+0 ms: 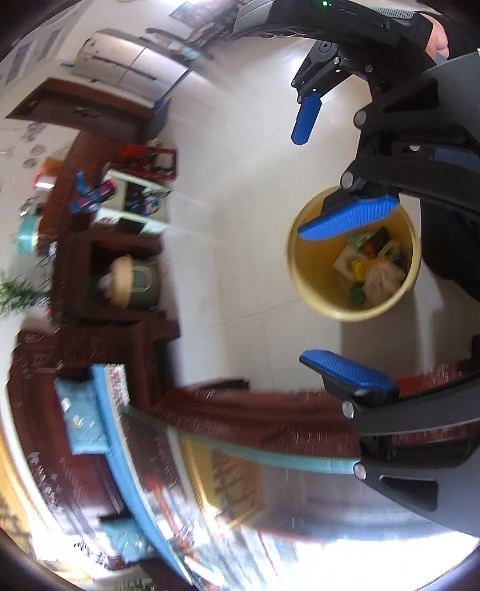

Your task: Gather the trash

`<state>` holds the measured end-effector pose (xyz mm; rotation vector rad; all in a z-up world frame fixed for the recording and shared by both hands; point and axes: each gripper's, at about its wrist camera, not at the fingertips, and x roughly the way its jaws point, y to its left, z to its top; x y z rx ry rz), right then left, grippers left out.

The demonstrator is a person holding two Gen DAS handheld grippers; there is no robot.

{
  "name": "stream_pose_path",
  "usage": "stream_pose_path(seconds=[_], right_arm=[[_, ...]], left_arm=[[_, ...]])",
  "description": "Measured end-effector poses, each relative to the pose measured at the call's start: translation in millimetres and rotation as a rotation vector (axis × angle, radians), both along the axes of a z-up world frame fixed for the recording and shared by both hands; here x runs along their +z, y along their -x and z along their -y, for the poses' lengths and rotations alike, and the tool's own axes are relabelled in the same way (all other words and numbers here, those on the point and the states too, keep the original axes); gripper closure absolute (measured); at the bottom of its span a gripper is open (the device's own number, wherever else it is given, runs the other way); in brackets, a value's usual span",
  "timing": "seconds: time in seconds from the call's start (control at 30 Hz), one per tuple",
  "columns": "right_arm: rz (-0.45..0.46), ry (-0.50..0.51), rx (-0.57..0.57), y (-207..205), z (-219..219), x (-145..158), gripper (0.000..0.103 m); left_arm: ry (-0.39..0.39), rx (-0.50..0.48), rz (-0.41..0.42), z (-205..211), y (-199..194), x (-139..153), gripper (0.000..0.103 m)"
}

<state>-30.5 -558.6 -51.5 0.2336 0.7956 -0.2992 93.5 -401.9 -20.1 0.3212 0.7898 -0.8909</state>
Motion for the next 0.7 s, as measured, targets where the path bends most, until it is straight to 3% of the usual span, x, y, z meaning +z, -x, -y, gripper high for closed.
stream_pose_path(seconds=[0.17, 0.47, 0.7], right_arm=[[0.058, 0.098, 0.052, -21, -59, 24, 0.013], [0.150, 0.161, 0.200, -58, -159, 44, 0.009], [0.195, 0.084, 0.303, -86, -214, 50, 0.009]], left_arm=[[0.067, 0.123, 0.065, -68, -11, 24, 0.020], [0.159, 0.349, 0.124, -192, -34, 53, 0.009], [0.148, 0.539, 0.188, -273, -43, 58, 0.004]])
